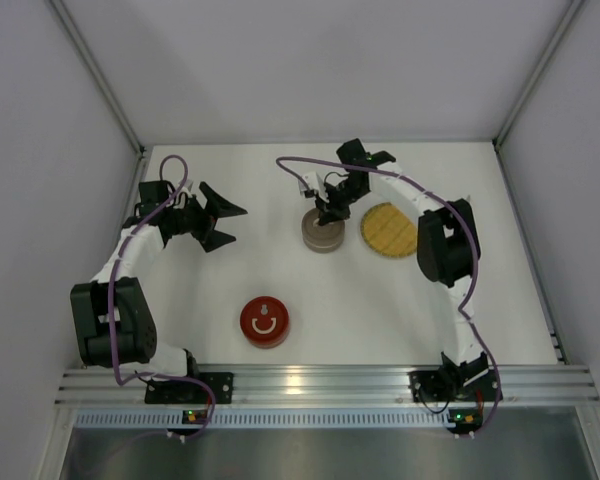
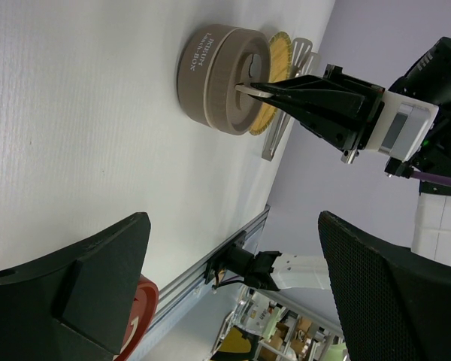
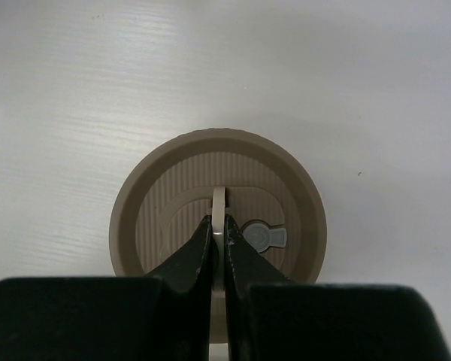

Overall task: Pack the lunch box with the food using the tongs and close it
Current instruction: Move the packing box to the center of the board.

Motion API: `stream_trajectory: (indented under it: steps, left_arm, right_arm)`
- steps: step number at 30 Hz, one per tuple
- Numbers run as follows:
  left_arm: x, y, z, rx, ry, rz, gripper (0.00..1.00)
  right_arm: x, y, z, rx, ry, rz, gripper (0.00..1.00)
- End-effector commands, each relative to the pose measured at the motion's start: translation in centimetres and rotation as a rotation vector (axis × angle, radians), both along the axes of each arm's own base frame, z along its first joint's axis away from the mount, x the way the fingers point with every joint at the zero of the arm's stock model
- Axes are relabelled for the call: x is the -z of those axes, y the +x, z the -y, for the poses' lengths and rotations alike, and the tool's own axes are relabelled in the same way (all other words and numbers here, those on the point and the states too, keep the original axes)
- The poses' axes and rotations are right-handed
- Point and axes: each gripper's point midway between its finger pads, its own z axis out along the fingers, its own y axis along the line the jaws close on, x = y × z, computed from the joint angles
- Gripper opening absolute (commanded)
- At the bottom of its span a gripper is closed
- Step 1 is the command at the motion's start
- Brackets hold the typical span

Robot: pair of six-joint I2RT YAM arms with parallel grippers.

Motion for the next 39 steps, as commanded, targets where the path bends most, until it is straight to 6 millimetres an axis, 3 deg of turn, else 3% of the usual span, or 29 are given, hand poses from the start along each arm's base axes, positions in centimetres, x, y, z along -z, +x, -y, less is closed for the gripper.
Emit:
stream_trajectory:
  steps: [1,4,5,8,9,10,11,12,15,22,26,27,29,30,34,39]
  left_arm:
    - [-0.5,0.5,-0.2,0.009,-0.005,0.039,0.98]
    - [-0.7,0.6,-0.2,0.013,0.006,0.049,0.98]
    - [-0.7,0.5,-0.3,0.014,0.008,0.042,0.98]
    - [-1.0,0.7,-0.6,0.008,0.024,0.055,0.98]
    - [-1.0,0.8,-0.9,-0.001,0.03,0.056,0.98]
    - [-1.0,0.8,-1.1,-0.008,0.035,0.059,0.98]
    - [-1.3,0.9,-1.3,-0.016,0.04,0.069,0.98]
    - [-1.1,1.0,-1.5,-0.023,0.046,0.067,0.98]
    - [-1.1,0.9,-1.6,-0.027,0.046,0.067,0.98]
    - [-1.0,0.8,-1.7,-0.027,0.055,0.063,0.98]
    - [-1.3,1.1,-2.0,-0.036,0.071,0.072,0.98]
    - [-1.4,1.1,-2.2,-0.039,0.074,0.075,0.98]
    - [-1.4,1.1,-2.3,-0.041,0.077,0.076,0.98]
    - [-1.5,1.1,-2.4,-0.042,0.08,0.079,0.98]
    - [-1.4,1.0,-2.5,-0.042,0.084,0.077,0.98]
    - [-2.0,0.8,-2.8,-0.048,0.097,0.094,0.98]
  right_arm:
    - [-0.1,-0.1,-0.5,0.01,-0.004,-0.025,0.0]
    - [0.6,0.2,-0.1,0.078,-0.033,-0.044,0.0]
    - [0.5,1.1,-0.4,0.156,-0.023,-0.046,0.0]
    - [1.4,0.8,0.6,0.262,-0.057,-0.065,0.0]
    - [-0.7,2.1,0.1,0.299,0.006,0.015,0.0]
    - [1.3,1.1,1.1,0.346,-0.024,-0.006,0.0]
    - [-0.4,1.0,1.2,0.392,0.017,0.018,0.0]
    - [0.7,0.6,1.4,0.413,0.044,0.038,0.0]
    - [0.3,0.0,1.7,0.513,0.079,0.037,0.0]
    - [1.9,-1.7,2.2,0.754,0.026,-0.183,0.0]
    - [2.0,-3.9,3.0,0.969,-0.008,-0.262,0.0]
    - [3.2,-4.9,3.8,1.026,-0.044,-0.276,0.0]
    - [3.8,-6.6,3.7,1.147,-0.059,-0.321,0.0]
    - [4.5,-7.4,4.8,1.208,-0.098,-0.288,0.0]
    - [5.3,-11.5,3.8,1.277,-0.106,-0.304,0.0]
    - [4.4,-14.1,2.7,1.238,-0.013,-0.279,0.0]
